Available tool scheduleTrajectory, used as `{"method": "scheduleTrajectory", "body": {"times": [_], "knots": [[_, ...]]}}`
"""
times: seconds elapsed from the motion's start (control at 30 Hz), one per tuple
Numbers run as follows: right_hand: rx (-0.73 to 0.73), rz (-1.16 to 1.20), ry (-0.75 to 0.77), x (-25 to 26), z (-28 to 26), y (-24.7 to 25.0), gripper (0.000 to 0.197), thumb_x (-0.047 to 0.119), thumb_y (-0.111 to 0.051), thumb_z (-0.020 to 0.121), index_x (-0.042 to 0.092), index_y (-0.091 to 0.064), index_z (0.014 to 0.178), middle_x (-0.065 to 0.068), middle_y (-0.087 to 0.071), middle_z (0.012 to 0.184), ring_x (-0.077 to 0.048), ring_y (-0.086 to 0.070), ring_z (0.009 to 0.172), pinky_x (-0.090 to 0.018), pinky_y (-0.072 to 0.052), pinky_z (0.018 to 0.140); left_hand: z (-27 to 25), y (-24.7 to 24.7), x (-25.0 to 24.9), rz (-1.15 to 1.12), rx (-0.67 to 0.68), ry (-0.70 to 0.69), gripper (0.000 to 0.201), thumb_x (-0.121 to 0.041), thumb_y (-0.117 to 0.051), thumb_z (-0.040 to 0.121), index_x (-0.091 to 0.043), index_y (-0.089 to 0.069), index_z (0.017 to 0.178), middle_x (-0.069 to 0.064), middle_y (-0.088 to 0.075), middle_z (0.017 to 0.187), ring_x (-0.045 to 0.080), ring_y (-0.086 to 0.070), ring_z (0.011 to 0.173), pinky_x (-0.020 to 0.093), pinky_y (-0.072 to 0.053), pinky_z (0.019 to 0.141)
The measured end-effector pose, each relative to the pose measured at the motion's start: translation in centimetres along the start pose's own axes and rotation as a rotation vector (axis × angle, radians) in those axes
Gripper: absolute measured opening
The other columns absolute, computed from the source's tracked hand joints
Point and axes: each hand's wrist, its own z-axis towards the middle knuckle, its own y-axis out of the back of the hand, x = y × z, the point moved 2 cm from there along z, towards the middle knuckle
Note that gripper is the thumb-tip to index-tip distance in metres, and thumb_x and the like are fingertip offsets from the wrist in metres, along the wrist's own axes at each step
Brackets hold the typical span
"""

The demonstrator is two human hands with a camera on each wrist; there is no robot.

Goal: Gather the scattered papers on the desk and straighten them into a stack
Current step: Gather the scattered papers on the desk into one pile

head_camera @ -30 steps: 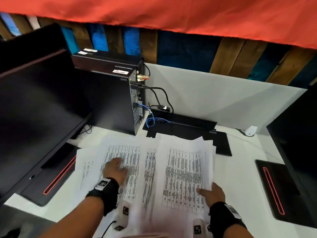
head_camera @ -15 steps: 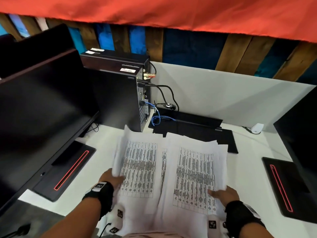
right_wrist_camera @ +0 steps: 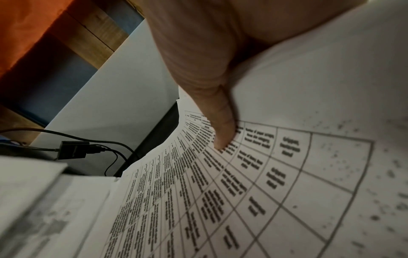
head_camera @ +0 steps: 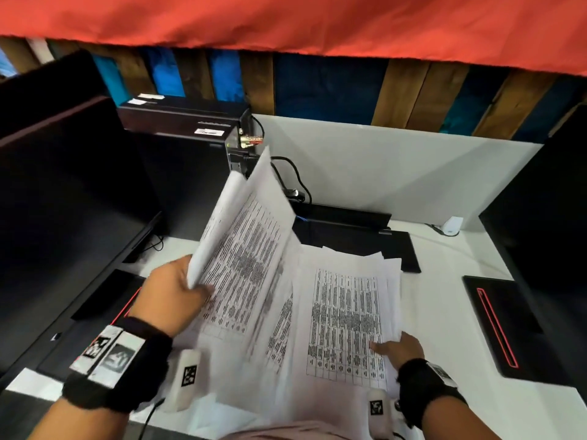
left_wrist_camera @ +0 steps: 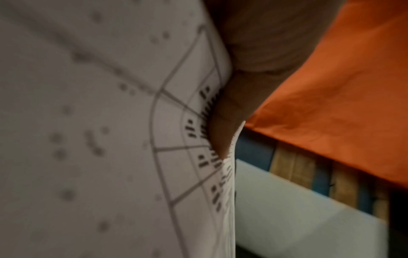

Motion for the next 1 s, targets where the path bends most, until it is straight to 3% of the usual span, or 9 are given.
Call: {"method": "scheduleTrajectory", "body": {"times": [0.17, 0.27, 0.33, 0.47, 0.53, 0.63, 0.77, 0.87, 1.0], "knots": [[-0.003, 0.023, 0.023, -0.3, 0.1, -0.1, 0.058, 0.009, -0.08, 0.07, -0.006, -0.057, 0.12, -0.023, -0.064, 0.118, -0.034, -0.06, 0.104, -0.038, -0.05, 0.09, -0.4, 2.1, -5.6, -0.244, -0.144, -0.209, 0.026, -0.008, -0.074, 0.075, -0.007, -0.049, 0.067, 0.003, -0.04, 0.054, 0.008, -0.036, 0.045, 0.025, -0.033, 0.049], [0.014, 0.03, 0.063, -0.8, 0.6, -0.3, 0.038, 0.009, -0.078, 0.069, -0.006, -0.065, 0.101, -0.022, -0.069, 0.096, -0.029, -0.062, 0.082, -0.032, -0.05, 0.074, 0.3, 2.3, -8.0, -0.536, -0.166, -0.249, 0.02, -0.007, -0.074, 0.075, 0.001, -0.057, 0.082, 0.019, -0.059, 0.073, 0.02, -0.056, 0.065, 0.033, -0.053, 0.06], [0.033, 0.034, 0.095, -1.0, 0.6, -0.3, 0.029, 0.008, -0.075, 0.07, -0.003, -0.065, 0.095, -0.02, -0.068, 0.089, -0.027, -0.061, 0.074, -0.028, -0.048, 0.066, 0.9, 1.9, -9.0, -0.637, -0.182, -0.254, 0.03, -0.005, -0.074, 0.076, 0.012, -0.052, 0.087, 0.019, -0.054, 0.075, 0.022, -0.053, 0.067, 0.025, -0.054, 0.057], [0.081, 0.08, 0.124, -1.7, 1.0, 0.1, 0.028, 0.013, -0.073, 0.065, 0.002, -0.062, 0.089, -0.022, -0.069, 0.092, -0.034, -0.066, 0.086, -0.043, -0.055, 0.084, 2.5, -1.0, -9.3, -0.725, -0.131, -0.178, 0.025, -0.001, -0.074, 0.075, -0.005, -0.049, 0.072, 0.011, -0.047, 0.068, 0.019, -0.049, 0.06, 0.016, -0.046, 0.046], [0.134, 0.068, 0.115, -2.0, 0.8, 0.4, 0.034, 0.013, -0.072, 0.069, -0.001, -0.058, 0.096, -0.02, -0.067, 0.094, -0.03, -0.062, 0.089, -0.039, -0.051, 0.09, 3.2, -4.1, -8.1, -0.752, -0.02, -0.082, 0.028, 0.003, -0.072, 0.075, -0.012, -0.05, 0.068, 0.006, -0.051, 0.063, 0.018, -0.05, 0.054, 0.013, -0.045, 0.041], [0.181, 0.111, 0.088, -2.5, 1.0, 0.7, 0.08, 0.034, -0.07, 0.057, 0.003, -0.052, 0.129, -0.014, -0.062, 0.127, -0.029, -0.06, 0.111, -0.039, -0.047, 0.1, 3.3, -10.1, -4.9, -0.697, 0.121, 0.109, 0.018, 0.003, -0.072, 0.075, -0.003, -0.057, 0.083, 0.007, -0.056, 0.066, 0.023, -0.053, 0.06, 0.014, -0.045, 0.04], [0.169, 0.257, -0.018, -2.1, 0.1, 1.3, 0.068, 0.027, -0.055, 0.092, 0.003, -0.026, 0.147, -0.009, -0.039, 0.146, -0.029, -0.035, 0.139, -0.036, -0.027, 0.114, 2.2, -16.9, 0.1, -0.429, 0.289, 0.312, 0.049, -0.004, -0.075, 0.073, 0.001, -0.054, 0.117, 0.009, -0.057, 0.078, 0.024, -0.055, 0.065, 0.025, -0.046, 0.059], [0.129, 0.258, -0.047, -2.6, 0.3, 1.4, 0.063, 0.046, -0.039, 0.097, 0.008, -0.033, 0.146, -0.008, -0.036, 0.152, -0.026, -0.036, 0.139, -0.037, -0.024, 0.119, 0.9, -19.2, 2.1, -0.319, 0.402, 0.33, 0.073, -0.01, -0.076, 0.074, -0.004, -0.033, 0.133, 0.012, -0.054, 0.104, 0.027, -0.055, 0.089, 0.031, -0.047, 0.076], [0.165, 0.259, 0.011, -2.8, 0.2, 1.2, 0.069, 0.054, -0.039, 0.093, 0.013, -0.03, 0.147, -0.005, -0.035, 0.152, -0.024, -0.033, 0.141, -0.037, -0.021, 0.119, 1.8, -19.6, 3.7, -0.406, 0.191, 0.398, 0.071, -0.004, -0.058, 0.088, -0.004, -0.016, 0.145, 0.023, -0.042, 0.142, 0.036, -0.047, 0.126, 0.035, -0.035, 0.106]]}}
